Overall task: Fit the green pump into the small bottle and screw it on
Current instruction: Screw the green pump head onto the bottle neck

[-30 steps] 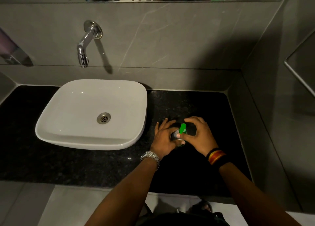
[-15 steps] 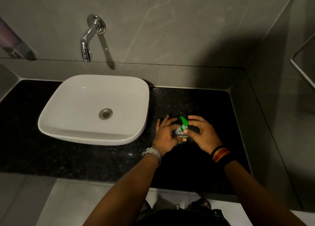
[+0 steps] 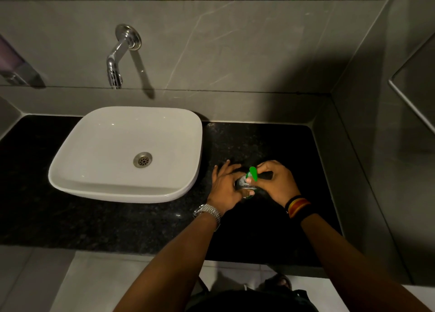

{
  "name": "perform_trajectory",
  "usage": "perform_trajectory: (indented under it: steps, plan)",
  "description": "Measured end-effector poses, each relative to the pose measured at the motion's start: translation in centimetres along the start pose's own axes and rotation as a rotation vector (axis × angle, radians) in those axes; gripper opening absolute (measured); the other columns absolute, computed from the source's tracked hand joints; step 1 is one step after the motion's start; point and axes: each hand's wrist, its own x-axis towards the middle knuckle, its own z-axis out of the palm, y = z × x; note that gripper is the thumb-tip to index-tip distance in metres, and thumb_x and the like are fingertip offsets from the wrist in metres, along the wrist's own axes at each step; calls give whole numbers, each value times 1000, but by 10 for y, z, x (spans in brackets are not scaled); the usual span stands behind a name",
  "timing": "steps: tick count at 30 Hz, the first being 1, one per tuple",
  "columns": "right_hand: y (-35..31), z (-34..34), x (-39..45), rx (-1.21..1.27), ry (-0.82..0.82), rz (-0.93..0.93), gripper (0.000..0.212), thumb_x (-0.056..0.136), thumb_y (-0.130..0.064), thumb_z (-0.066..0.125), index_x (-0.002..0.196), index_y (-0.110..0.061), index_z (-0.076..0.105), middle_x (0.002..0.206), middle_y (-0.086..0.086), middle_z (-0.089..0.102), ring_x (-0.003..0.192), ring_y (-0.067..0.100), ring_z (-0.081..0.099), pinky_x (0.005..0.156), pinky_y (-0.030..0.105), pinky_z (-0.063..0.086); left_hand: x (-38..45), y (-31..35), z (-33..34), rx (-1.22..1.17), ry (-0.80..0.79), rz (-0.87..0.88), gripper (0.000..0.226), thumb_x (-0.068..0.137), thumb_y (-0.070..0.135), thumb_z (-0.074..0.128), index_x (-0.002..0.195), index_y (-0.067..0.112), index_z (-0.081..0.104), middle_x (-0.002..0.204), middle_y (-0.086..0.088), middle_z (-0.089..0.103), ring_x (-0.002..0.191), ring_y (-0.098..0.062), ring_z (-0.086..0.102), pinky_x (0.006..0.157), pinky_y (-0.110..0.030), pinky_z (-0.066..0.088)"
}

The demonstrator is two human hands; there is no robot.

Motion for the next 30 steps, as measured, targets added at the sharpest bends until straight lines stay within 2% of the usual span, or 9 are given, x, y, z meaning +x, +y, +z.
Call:
perform_trajectory:
  steps: [3,6,9,13,17,21,23,26,30]
  plan:
    - [-4,-1,0,-57,-16,-6,43,64,-27,92,99,-12,72,109,3,63,100,15,61,88,27,48,-1,3,-3,1,-10,-3,55,78,43,87,128,28,72,158,4,48,160,-20,15,130,-48,-9]
    - [-3,-5,1,-90,-135,-98,46,74,-20,85,119,-21,73,132,-2,59,121,13,56,106,28,43,-1,5,-4,1,-15,-3,57,79,42,86,131,27,70,158,4,47,160,-20,15,130,-50,-8]
    - [-4,-1,3,-173,-72,-127,31,72,-25,86,99,-15,77,120,-2,66,114,19,62,102,37,49,-3,5,-4,12,-15,-2,61,79,43,86,135,26,68,158,4,48,160,-20,15,130,-50,-8]
    - [-6,3,2,-235,13,-40,50,61,-51,88,94,-18,69,104,0,63,100,19,63,90,41,54,-2,2,-2,3,-8,13,57,78,42,86,132,29,70,156,5,50,161,-21,15,130,-50,-8]
    - [2,2,-3,-211,-63,-113,45,74,-40,82,115,-24,73,133,-6,61,123,19,57,107,46,45,0,1,0,12,8,17,58,77,45,86,131,30,70,154,4,51,160,-22,17,130,-50,-7]
    - [-3,9,-4,-283,69,-59,43,67,-48,85,91,-16,70,110,2,68,106,24,63,94,46,50,-1,-1,1,17,8,17,53,77,45,86,127,32,73,155,5,51,160,-21,17,130,-51,-7]
    - [-4,12,-6,-288,79,-31,52,65,-54,84,97,-17,68,109,4,65,105,26,63,92,45,51,0,-2,2,30,3,15,52,79,44,84,127,31,72,156,5,50,161,-21,16,129,-50,-7]
    - [3,10,-9,-179,3,-88,56,73,-42,83,121,-16,68,131,4,61,121,23,58,104,45,48,2,-1,1,32,8,19,52,79,44,83,128,31,71,156,5,51,161,-20,16,130,-51,-8]
    - [4,12,-7,-160,51,-72,37,70,-36,86,96,-13,75,113,3,68,109,25,63,96,44,52,1,-1,1,3,11,8,53,77,47,85,126,31,73,155,6,51,160,-17,16,130,-50,-8]
